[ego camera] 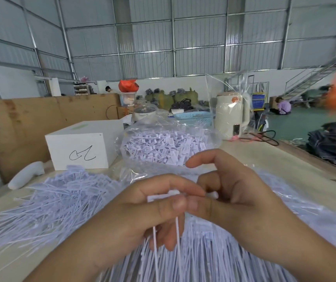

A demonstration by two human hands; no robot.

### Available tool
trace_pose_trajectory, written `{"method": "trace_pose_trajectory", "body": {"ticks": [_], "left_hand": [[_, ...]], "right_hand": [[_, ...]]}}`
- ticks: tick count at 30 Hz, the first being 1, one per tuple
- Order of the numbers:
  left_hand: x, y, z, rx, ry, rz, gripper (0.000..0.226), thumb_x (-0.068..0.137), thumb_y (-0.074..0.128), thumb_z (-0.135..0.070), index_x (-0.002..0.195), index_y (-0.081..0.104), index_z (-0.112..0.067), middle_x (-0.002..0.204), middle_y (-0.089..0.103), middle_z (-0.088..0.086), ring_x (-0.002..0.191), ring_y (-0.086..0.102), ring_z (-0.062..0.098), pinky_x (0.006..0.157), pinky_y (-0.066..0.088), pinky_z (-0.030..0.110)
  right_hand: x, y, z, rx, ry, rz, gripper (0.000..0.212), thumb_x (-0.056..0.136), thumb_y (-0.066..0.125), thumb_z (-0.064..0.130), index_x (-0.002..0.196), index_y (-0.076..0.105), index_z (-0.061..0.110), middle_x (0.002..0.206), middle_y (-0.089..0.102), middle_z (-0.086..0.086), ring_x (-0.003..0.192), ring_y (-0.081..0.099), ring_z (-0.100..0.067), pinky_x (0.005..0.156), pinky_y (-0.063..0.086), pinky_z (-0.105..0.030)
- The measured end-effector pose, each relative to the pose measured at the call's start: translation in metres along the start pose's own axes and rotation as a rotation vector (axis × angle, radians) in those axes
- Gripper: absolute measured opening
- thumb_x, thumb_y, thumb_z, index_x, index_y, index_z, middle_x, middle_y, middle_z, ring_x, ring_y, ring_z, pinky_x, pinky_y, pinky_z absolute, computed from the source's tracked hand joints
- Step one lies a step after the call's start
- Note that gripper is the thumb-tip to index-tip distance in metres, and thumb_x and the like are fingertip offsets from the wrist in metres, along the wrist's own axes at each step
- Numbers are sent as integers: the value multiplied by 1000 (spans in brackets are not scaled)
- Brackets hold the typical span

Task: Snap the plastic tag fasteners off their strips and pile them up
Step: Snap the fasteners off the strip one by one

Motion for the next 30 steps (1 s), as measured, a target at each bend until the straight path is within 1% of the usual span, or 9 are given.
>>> {"method": "trace_pose_trajectory", "body": {"ticks": [5,7,10,13,16,19,22,26,30], "left_hand": [[1,0,-2,-52,43,-17,30,75,75,-50,83,71,-21,56,60,-4,46,55,7,49,41,15],[-1,1,4,-36,39,-53,31,74,75,-52,75,68,-23,57,61,-2,46,55,8,49,41,15],[-5,5,13,-108,-1,-30,31,73,77,-52,71,65,-24,61,61,1,48,55,8,51,43,15],[-8,12,13,-94,-12,110,24,72,81,-44,70,65,-26,62,59,-3,54,54,7,56,40,19],[-9,17,6,-58,31,190,22,73,84,-28,67,63,-23,60,55,-1,54,49,6,56,35,20],[-7,12,6,-80,120,-31,32,72,80,-15,55,54,-23,51,54,-5,48,48,5,54,37,18],[-7,2,10,-106,173,-337,35,62,76,-23,44,46,-25,39,42,1,37,35,12,47,31,16],[-11,-5,11,-5,238,-564,40,63,75,-31,44,40,-24,39,37,0,39,30,14,46,29,16],[-12,-10,17,-85,206,-571,44,57,83,-40,42,43,-29,40,39,-3,38,35,13,47,32,20]], "right_hand": [[-3,0,2,-64,79,110,32,73,76,38,103,63,37,78,55,-9,68,54,-14,62,43,-24],[-4,-13,7,-446,39,50,34,76,66,58,100,64,34,81,61,4,76,61,-8,67,51,-27],[-5,-16,16,-1053,-21,98,64,77,30,83,73,57,26,67,55,3,67,54,-9,62,45,-32],[-4,-14,8,-821,117,165,62,75,45,82,68,53,21,56,47,1,50,44,-9,49,30,-26],[-4,-7,-4,-631,167,196,59,72,58,74,68,51,15,54,37,2,48,35,-4,48,25,-25],[-2,-4,1,-581,124,70,60,73,57,72,68,47,13,50,33,5,46,30,-5,46,22,-23],[0,3,2,-599,79,-85,56,78,52,71,69,46,16,48,36,7,45,31,-9,45,23,-24],[-2,9,6,-695,10,-307,55,81,45,76,69,43,22,50,42,7,45,34,-13,44,27,-26],[-3,-18,6,-464,7,-406,60,78,55,72,66,44,14,46,31,7,42,30,-7,41,25,-19]]}}
Point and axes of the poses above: each hand's wrist, its own x-axis towards the middle knuckle, its own y-axis out of the palm, z = x × y, the point moved 6 cm from there along x, towards the middle knuckle
